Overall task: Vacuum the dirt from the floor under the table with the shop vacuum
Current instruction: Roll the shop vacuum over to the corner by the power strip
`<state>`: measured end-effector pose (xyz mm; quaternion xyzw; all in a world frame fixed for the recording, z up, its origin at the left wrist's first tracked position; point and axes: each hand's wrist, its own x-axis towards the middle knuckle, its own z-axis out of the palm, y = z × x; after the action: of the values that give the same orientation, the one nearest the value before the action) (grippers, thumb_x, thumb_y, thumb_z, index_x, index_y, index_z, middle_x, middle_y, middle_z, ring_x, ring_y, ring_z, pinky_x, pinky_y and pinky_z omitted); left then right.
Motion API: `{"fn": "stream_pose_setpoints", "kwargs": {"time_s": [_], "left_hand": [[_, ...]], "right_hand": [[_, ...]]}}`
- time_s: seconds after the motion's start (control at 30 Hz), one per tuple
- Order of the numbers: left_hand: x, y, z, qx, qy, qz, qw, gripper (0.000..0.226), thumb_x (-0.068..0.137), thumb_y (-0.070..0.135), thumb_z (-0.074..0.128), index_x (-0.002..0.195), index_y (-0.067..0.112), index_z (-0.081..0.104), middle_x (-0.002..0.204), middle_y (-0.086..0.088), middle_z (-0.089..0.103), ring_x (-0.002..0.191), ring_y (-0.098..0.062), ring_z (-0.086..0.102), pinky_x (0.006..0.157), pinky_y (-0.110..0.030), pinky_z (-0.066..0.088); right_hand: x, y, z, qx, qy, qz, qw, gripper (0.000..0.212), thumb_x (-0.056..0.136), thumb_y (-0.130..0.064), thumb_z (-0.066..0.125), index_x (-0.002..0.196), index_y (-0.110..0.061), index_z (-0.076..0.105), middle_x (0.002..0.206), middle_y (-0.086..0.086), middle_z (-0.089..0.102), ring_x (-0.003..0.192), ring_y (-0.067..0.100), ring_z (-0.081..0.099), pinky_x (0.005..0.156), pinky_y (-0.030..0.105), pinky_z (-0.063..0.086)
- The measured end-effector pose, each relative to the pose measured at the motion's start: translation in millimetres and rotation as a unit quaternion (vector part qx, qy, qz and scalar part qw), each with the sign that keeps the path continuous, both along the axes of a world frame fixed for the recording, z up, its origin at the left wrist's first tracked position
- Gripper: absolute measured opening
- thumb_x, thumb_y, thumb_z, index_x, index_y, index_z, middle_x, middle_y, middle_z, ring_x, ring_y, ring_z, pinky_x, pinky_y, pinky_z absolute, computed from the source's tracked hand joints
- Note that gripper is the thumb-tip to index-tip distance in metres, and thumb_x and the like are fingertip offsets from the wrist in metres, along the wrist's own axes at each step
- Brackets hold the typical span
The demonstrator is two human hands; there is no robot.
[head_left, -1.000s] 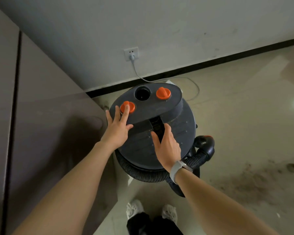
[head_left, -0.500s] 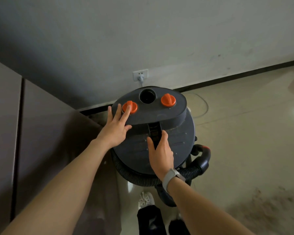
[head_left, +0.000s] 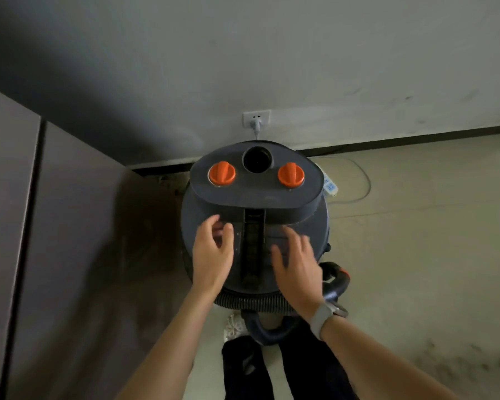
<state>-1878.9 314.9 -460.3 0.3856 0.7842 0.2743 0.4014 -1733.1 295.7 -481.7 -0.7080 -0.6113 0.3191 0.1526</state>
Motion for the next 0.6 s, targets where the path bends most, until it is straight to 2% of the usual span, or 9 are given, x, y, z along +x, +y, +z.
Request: {"fn": "stream_pose_setpoints", "kwargs": {"time_s": [0.03,0.1,0.13,0.2,0.27,0.33,0.4,0.5,0.6], "left_hand": [[14,-1,-2,-0.022,-0.031,-0.008,0.999,0.038,0.095,0.031,0.052,0.129,0.014,0.049,0.111,0.003,0.055,0.106,-0.014,0.056,0.079,-0.017,0.037],[39,2,-4,-0.050,-0.059,-0.022,0.997,0.041,0.092,0.040,0.054,0.122,0.013,0.049,0.106,0.002,0.060,0.100,-0.015,0.059,0.075,-0.017,0.037],[47,5,-6,-0.049,-0.045,-0.016,0.998,0.044,0.090,0.043,0.056,0.118,0.010,0.049,0.104,0.000,0.061,0.094,-0.015,0.061,0.072,-0.016,0.039],[55,10,-7,-0.031,0.003,0.004,1.000,0.040,0.090,0.041,0.057,0.106,0.005,0.051,0.093,0.001,0.059,0.070,-0.004,0.059,0.060,-0.005,0.040],[55,9,-10,-0.019,0.023,0.014,0.999,0.035,0.091,0.038,0.058,0.094,0.003,0.053,0.081,0.002,0.058,0.059,0.000,0.057,0.054,-0.001,0.038],[53,2,-13,-0.020,0.017,0.040,0.999,0.038,0.090,0.039,0.059,0.086,0.001,0.054,0.074,0.000,0.062,0.054,0.006,0.059,0.052,-0.006,0.042],[51,-6,-14,-0.024,0.015,0.064,0.998,0.039,0.089,0.040,0.060,0.086,0.001,0.055,0.070,0.000,0.063,0.052,0.007,0.059,0.054,-0.012,0.045],[51,-17,-7,-0.027,0.031,0.076,0.996,0.031,0.091,0.030,0.060,0.083,0.002,0.052,0.066,0.007,0.055,0.054,0.018,0.054,0.053,-0.003,0.040],[51,-20,1,-0.013,0.043,0.097,0.994,0.021,0.092,0.025,0.058,0.088,0.006,0.051,0.068,0.013,0.049,0.050,0.013,0.052,0.053,0.000,0.038]], "right_hand": [[17,4,-3,0.025,-0.032,-0.033,0.999,0.050,0.094,-0.033,0.047,0.138,-0.010,0.043,0.122,0.013,0.052,0.111,0.033,0.054,0.075,0.037,0.048],[43,18,-8,-0.012,-0.034,-0.088,0.995,0.067,0.093,-0.036,0.052,0.148,-0.009,0.024,0.142,0.017,0.037,0.131,0.035,0.037,0.100,0.046,0.038],[50,29,-10,-0.068,0.012,-0.104,0.992,0.077,0.093,-0.037,0.053,0.151,-0.010,0.010,0.153,0.014,0.021,0.140,0.031,0.022,0.110,0.045,0.027],[53,47,-17,-0.136,0.111,-0.091,0.980,0.091,0.092,-0.038,0.056,0.150,-0.013,-0.008,0.159,0.006,-0.002,0.146,0.024,0.004,0.119,0.039,0.014],[48,52,-24,-0.133,0.112,-0.050,0.984,0.094,0.091,-0.038,0.058,0.150,-0.012,-0.010,0.159,0.006,-0.006,0.146,0.025,0.000,0.119,0.039,0.010],[48,49,-28,-0.133,0.102,-0.031,0.985,0.094,0.090,-0.034,0.060,0.150,-0.012,-0.010,0.159,0.006,-0.009,0.146,0.024,-0.001,0.119,0.035,0.008],[52,44,-30,-0.149,0.117,-0.003,0.982,0.095,0.090,-0.026,0.061,0.149,-0.012,-0.012,0.158,0.004,-0.012,0.146,0.021,-0.003,0.117,0.031,0.007],[53,42,-31,-0.164,0.126,0.038,0.978,0.099,0.088,-0.017,0.065,0.149,-0.014,-0.013,0.158,0.003,-0.013,0.146,0.021,-0.003,0.119,0.033,0.009],[44,47,-32,-0.164,0.137,0.055,0.975,0.100,0.086,-0.012,0.066,0.149,-0.015,-0.012,0.158,0.003,-0.012,0.146,0.023,-0.002,0.119,0.039,0.011]]}}
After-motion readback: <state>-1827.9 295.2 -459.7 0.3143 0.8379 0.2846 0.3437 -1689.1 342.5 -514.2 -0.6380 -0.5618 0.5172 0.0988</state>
